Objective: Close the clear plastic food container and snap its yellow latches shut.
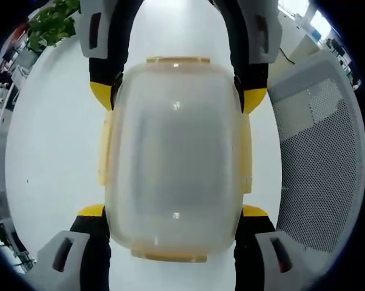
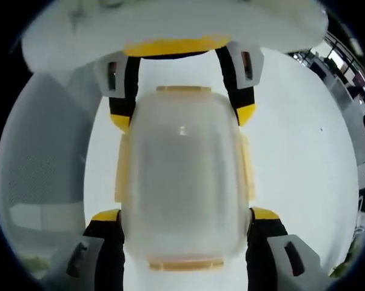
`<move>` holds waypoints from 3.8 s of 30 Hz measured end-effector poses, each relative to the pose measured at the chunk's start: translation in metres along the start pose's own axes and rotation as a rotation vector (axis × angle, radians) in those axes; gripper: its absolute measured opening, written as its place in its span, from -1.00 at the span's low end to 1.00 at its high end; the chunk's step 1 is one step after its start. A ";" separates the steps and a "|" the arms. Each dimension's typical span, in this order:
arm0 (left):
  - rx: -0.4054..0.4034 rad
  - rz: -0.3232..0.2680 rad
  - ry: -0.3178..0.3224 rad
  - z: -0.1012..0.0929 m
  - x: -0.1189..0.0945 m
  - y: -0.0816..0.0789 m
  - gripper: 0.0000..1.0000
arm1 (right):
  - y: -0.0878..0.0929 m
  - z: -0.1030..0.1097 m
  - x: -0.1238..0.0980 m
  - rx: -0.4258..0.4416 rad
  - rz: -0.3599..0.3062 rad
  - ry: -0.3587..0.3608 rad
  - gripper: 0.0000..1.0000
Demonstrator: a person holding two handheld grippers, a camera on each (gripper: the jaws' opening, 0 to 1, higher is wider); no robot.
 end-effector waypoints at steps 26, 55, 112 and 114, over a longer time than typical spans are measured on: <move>-0.043 -0.011 -0.001 -0.012 -0.006 0.024 0.70 | -0.024 0.009 0.011 -0.024 -0.006 0.007 0.68; -0.061 -0.065 -0.001 -0.014 -0.009 0.038 0.71 | -0.038 0.010 0.020 -0.007 0.000 0.010 0.75; -0.109 -0.106 -0.003 -0.018 -0.022 0.102 0.72 | -0.100 0.013 0.047 -0.048 0.021 -0.007 0.84; -0.108 -0.105 -0.003 -0.018 -0.023 0.105 0.72 | -0.103 0.013 0.049 -0.047 0.020 -0.007 0.84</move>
Point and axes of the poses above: the point that each gripper's makers call its tool centre point, and the gripper's own axes: x roughly forward along the fingers, z roughly to its left, y roughly out of its underside, the point moved 5 cm from there along -x, roughly backward along the fingers, and after that the axes turned 6 degrees about -y, right-handed, at the moved point
